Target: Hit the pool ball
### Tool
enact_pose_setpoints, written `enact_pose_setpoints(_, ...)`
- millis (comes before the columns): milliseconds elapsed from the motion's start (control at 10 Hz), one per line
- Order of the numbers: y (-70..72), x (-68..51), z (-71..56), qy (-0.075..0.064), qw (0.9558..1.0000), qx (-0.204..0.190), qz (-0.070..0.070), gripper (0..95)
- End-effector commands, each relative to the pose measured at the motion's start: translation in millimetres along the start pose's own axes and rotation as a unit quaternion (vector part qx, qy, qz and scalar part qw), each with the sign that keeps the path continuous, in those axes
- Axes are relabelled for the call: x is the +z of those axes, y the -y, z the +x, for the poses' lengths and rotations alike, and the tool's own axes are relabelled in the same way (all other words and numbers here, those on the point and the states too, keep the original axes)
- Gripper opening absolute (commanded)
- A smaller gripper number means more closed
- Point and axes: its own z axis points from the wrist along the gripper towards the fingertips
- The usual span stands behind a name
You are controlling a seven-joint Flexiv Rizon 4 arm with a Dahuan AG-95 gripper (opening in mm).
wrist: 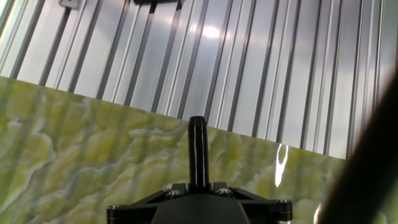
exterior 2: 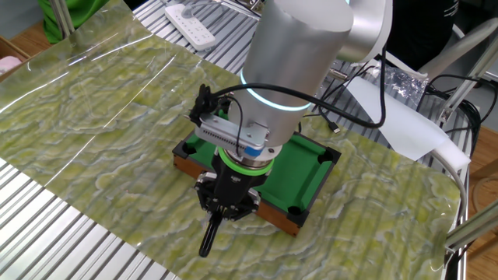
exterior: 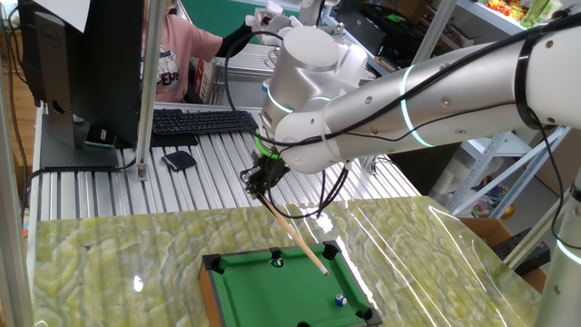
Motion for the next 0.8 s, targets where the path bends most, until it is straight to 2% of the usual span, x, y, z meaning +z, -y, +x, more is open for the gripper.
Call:
enact_pose_setpoints(100,-4.5,-2.4,0.7,-0.002,1.0,0.001,-0.001,0.0)
enact_pose_setpoints(200,-5.8,-3.4,0.9,-0.001,1.0,0.001,-0.002,0.0)
enact_pose_setpoints(300,-14.9,-9.7,0.2,-0.002,1.0,0.001,-0.002,0.0)
enact_pose_setpoints(800,-40.8,-30.8,3.0,-0.005,1.0,0.001,-0.002,0.0)
